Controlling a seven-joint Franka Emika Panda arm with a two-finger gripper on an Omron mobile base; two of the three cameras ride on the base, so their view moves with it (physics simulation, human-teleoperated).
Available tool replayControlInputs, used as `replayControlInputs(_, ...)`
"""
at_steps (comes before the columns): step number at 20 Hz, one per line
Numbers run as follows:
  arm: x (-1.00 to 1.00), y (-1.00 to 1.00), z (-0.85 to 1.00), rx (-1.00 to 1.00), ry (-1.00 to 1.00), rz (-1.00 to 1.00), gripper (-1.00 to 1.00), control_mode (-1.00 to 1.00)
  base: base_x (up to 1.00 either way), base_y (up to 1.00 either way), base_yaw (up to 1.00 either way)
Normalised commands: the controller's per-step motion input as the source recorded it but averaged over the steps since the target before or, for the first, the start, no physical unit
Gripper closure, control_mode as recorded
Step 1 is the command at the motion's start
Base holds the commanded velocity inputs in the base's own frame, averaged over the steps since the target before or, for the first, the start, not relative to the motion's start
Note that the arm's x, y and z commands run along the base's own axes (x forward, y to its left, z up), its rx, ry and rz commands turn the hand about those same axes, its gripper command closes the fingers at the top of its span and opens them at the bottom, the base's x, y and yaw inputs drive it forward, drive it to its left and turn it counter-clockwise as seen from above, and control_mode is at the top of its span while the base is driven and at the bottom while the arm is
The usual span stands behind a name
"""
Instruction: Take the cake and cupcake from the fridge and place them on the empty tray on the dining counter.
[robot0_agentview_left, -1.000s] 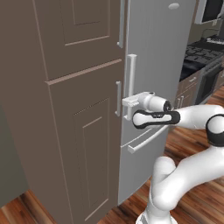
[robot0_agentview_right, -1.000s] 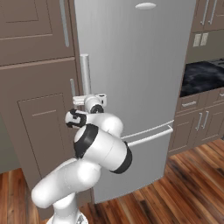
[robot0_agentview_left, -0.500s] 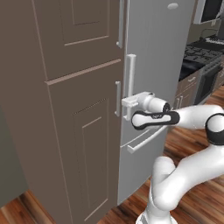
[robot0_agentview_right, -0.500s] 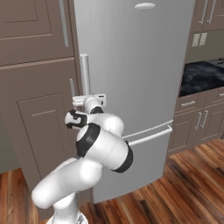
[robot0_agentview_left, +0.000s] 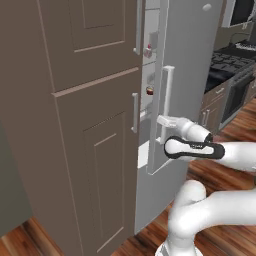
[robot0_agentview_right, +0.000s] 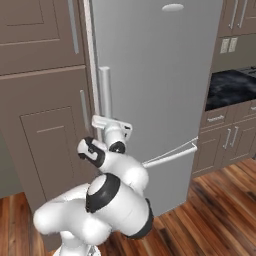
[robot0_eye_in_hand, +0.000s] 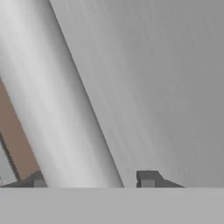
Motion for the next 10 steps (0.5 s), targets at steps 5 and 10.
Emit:
replayControlInputs(5,-0.82,-1.00,0.08,0.40,0.23,-0.12,1.00,-1.00,0.00,0.00,0.00)
replayControlInputs(10,-0.70,-1.00,0.10,0.39,0.25,-0.12,1.00,-1.00,0.00,0.00,0.00)
